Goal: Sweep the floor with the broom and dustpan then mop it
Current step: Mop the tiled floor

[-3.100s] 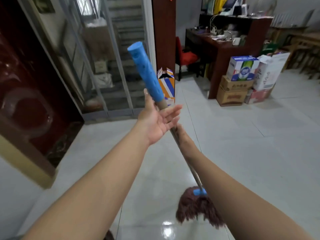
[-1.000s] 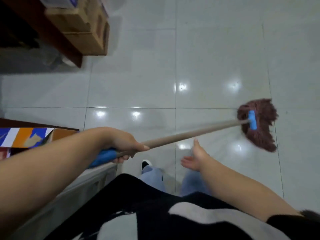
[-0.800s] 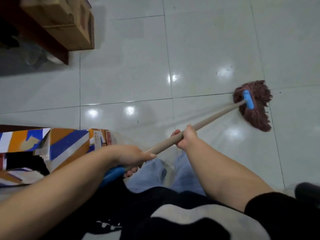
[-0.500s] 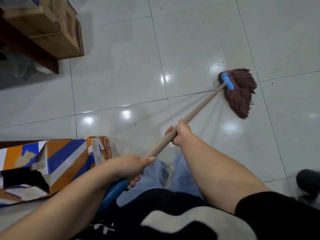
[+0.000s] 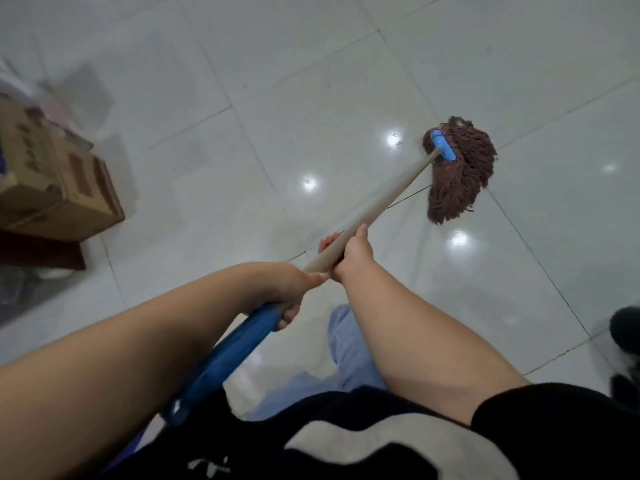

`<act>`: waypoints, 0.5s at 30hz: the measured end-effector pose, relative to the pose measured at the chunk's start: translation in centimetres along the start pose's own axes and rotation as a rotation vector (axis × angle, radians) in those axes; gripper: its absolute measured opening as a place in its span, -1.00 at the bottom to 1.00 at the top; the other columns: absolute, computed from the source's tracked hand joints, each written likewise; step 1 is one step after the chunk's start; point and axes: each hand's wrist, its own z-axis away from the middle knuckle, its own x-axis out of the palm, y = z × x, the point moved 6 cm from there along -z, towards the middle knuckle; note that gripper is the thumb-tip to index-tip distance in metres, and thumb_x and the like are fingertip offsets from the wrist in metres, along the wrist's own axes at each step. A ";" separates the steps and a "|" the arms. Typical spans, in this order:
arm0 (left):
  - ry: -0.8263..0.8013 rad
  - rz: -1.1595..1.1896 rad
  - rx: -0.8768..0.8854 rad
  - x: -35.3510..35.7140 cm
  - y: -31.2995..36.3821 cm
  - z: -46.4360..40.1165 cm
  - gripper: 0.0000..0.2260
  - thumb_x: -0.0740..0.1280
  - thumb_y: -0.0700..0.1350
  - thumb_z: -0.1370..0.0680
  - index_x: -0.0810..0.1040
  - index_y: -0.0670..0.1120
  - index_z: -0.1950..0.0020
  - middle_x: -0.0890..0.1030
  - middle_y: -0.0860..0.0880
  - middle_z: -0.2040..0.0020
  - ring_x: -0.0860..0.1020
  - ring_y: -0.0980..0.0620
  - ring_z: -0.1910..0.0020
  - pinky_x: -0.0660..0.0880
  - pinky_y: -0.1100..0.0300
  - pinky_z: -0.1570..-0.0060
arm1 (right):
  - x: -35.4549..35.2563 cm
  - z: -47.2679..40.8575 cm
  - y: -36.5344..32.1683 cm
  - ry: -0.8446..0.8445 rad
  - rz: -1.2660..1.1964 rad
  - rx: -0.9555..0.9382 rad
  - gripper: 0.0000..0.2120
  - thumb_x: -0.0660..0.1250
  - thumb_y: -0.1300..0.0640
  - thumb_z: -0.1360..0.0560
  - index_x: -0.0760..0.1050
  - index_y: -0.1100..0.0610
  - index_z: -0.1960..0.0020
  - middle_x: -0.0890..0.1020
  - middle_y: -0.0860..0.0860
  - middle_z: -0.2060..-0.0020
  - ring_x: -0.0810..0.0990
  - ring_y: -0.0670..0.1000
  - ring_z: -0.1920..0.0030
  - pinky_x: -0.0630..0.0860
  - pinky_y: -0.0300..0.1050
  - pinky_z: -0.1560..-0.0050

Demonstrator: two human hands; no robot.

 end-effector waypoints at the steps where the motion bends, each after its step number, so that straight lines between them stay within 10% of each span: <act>1: 0.003 -0.027 0.008 -0.9 2.4 0.1 -0.53 0.16 0.27 -0.53 0.34 -0.17 0.18 0.34 -0.04 0.54 0.29 0.07 0.57 0.33 0.32 0.54 | 1.2 0.4 -1.8 -0.010 -0.045 -0.002 -0.48 0.13 -0.24 -0.55 0.33 0.22 0.26 0.43 0.05 0.69 0.41 -0.01 0.48 0.45 -0.30 0.56; 15: -0.052 -0.218 0.212 -10.1 31.6 -1.1 -0.55 0.10 0.23 -0.57 0.34 -0.15 0.22 0.36 -0.04 0.54 0.32 0.07 0.60 0.36 0.34 0.57 | 13.8 0.4 -25.4 -0.170 -0.383 -0.089 -0.66 0.15 -0.04 -0.60 0.33 0.24 0.13 0.44 0.10 0.35 0.41 -0.02 0.41 0.46 -0.33 0.50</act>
